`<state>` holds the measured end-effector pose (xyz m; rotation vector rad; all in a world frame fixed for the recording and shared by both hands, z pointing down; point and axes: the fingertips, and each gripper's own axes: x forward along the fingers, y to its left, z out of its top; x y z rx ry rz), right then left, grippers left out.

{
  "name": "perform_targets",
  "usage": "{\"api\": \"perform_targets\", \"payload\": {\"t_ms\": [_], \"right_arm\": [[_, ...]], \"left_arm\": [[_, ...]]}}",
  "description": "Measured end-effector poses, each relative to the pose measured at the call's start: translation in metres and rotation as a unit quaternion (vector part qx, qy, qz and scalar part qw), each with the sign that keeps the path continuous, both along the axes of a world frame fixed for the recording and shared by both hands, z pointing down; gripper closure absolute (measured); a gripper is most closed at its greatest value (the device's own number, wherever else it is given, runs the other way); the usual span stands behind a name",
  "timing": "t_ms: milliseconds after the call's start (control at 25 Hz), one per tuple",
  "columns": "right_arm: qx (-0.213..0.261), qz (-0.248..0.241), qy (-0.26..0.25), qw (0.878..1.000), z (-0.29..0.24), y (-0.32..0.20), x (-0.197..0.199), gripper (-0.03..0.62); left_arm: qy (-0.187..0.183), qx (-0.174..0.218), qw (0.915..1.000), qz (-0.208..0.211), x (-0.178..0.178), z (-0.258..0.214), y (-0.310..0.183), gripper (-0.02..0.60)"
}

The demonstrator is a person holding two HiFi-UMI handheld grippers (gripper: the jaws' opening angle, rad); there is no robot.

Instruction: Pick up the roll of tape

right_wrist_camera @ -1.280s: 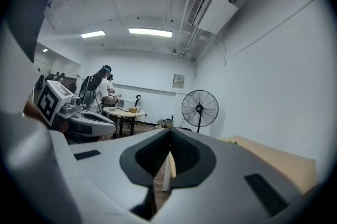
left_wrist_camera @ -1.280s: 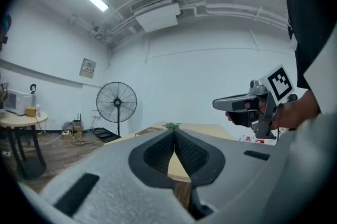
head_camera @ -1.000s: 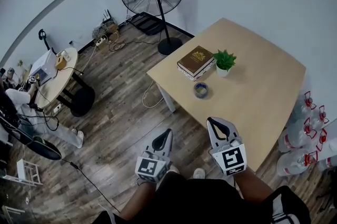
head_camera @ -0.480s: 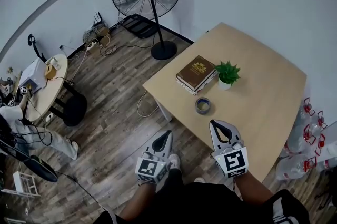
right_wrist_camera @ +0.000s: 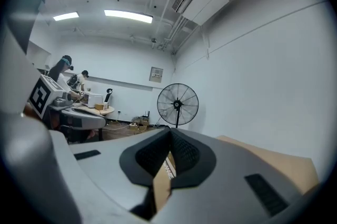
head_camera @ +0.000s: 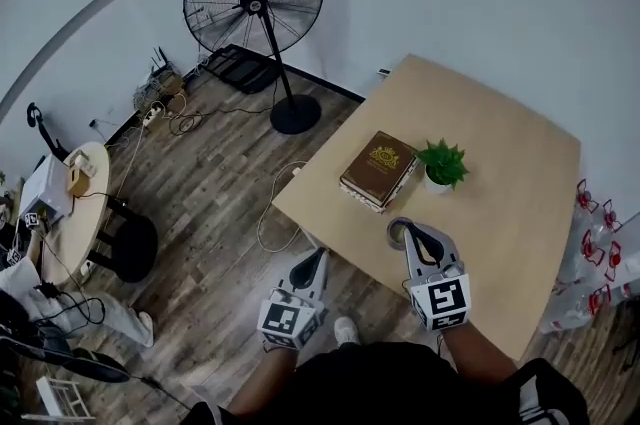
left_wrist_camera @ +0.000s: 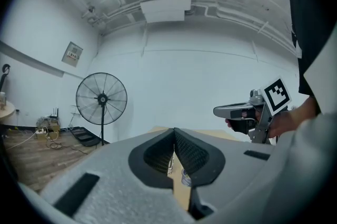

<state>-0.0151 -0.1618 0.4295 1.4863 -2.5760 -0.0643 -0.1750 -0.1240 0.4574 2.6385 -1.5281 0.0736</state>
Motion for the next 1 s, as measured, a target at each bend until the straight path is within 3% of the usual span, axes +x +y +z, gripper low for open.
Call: {"api": "perform_targets", "payload": {"t_ms": [360,1000], "right_arm": [[-0.021,0.041,0.006,0.999,0.013,-0.033,-0.011,0.600],[-0.041,0.050,-0.002,0.998,0.039,-0.076,0.030,0.600]], "left_arm": [[0.006,-0.011,0.9994,0.031,-0.022,0.015,-0.037,0.580],[0.015,-0.038,0.9989,0.022,0.020,0.040,-0.077,0.580]]}}
